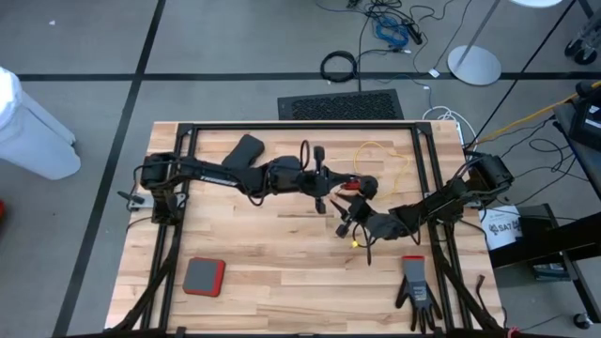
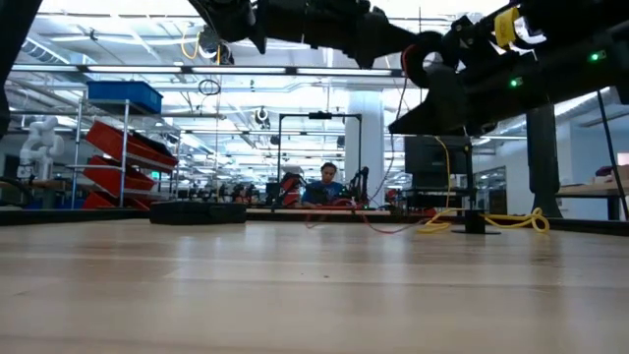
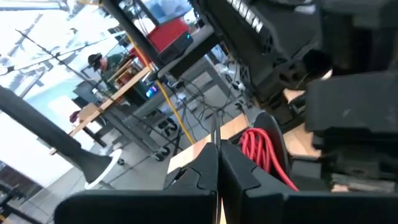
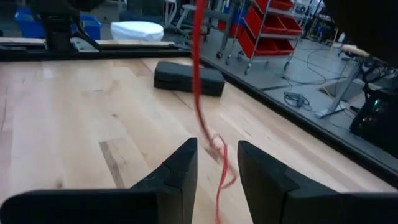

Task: Coil cords
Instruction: Coil the red wire onto the black spool

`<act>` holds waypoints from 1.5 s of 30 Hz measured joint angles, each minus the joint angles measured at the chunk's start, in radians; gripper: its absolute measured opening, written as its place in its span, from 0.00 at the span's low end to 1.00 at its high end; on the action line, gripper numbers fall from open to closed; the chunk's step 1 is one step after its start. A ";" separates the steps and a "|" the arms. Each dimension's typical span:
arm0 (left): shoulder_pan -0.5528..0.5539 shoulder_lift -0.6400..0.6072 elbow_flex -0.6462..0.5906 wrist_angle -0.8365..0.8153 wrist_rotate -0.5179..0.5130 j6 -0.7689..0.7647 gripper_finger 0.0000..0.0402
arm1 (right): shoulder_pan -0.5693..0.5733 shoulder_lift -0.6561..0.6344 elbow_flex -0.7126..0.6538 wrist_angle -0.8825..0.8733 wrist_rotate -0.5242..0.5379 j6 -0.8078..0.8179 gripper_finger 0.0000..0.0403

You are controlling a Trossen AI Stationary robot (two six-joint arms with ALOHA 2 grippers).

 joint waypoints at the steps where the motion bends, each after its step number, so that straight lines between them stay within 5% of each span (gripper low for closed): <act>1: -0.005 -0.001 0.000 0.004 0.004 0.000 0.00 | 0.000 0.000 0.000 0.014 0.001 -0.016 0.25; 8: -0.037 -0.001 0.000 0.008 0.010 0.007 0.00 | 0.000 0.000 0.000 0.064 0.003 -0.077 0.23; 18: -0.058 -0.001 0.000 0.002 0.011 0.008 0.00 | 0.001 0.000 0.000 0.048 0.001 -0.089 0.01; 30: -0.068 -0.099 -0.032 -0.145 0.059 0.030 0.00 | 0.008 0.001 -0.001 -0.094 0.168 0.024 0.00; 39: -0.067 -0.166 -0.069 -0.325 0.158 0.028 0.00 | 0.007 0.000 0.000 -0.101 0.183 0.036 0.00; 45: -0.068 -0.166 -0.098 -0.394 0.091 0.118 0.00 | 0.007 0.000 0.000 -0.088 0.143 0.046 0.00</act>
